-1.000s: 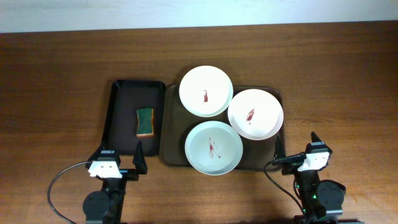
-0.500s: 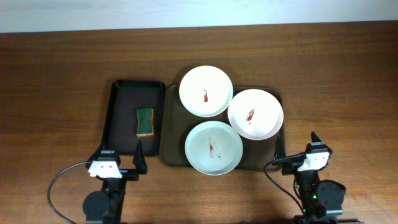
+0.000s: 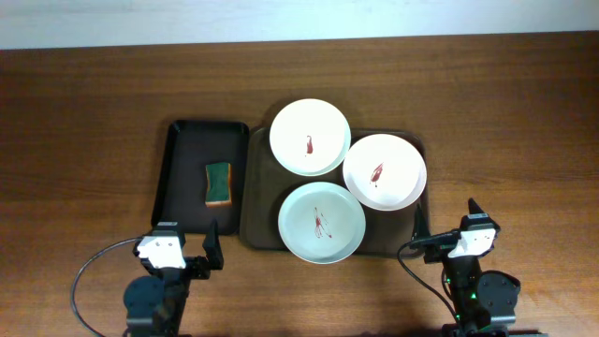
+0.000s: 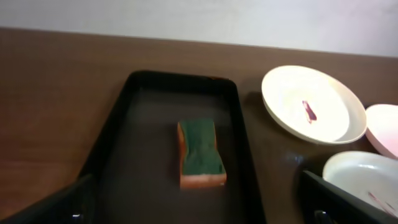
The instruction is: Clean dirty plates on tray and stack at the side
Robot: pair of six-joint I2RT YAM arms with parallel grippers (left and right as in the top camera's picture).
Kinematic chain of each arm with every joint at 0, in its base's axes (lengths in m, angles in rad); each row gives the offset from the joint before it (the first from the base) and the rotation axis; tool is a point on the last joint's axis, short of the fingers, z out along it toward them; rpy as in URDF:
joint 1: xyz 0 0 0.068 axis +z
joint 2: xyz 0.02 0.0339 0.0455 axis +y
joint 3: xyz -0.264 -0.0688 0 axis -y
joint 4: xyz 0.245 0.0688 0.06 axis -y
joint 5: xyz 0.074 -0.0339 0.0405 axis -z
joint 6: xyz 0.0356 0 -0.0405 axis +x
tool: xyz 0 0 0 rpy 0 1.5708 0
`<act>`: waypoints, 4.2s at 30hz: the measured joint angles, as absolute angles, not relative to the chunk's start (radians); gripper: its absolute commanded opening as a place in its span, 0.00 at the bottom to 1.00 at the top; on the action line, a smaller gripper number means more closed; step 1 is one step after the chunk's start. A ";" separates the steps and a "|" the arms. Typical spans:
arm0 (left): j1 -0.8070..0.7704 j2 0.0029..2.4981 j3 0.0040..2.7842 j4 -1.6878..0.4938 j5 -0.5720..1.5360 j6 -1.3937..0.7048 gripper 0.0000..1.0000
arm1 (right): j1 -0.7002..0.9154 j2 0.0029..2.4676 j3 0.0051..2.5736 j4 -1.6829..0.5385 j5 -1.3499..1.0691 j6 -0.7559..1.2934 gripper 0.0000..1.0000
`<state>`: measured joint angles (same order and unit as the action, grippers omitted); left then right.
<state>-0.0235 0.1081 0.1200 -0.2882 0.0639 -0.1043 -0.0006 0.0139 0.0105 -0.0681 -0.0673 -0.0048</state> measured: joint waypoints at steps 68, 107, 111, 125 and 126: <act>-0.061 1.694 0.978 -0.502 0.116 -0.041 0.72 | 0.115 1.229 0.958 -0.852 -0.382 0.158 1.00; -0.100 1.728 0.978 -0.486 0.079 -0.034 0.00 | 0.227 1.656 0.959 -0.771 -0.392 0.162 0.38; -0.100 1.712 0.978 -0.511 0.078 -0.035 0.00 | 0.265 1.684 0.959 -0.746 -0.395 0.163 0.29; -0.100 1.498 0.978 -0.542 0.078 -0.035 0.00 | 0.273 1.719 0.959 -0.673 -0.395 0.188 0.04; -0.100 1.488 0.978 -0.535 0.079 -0.035 0.00 | 0.273 1.719 0.959 -0.669 -0.396 0.191 0.04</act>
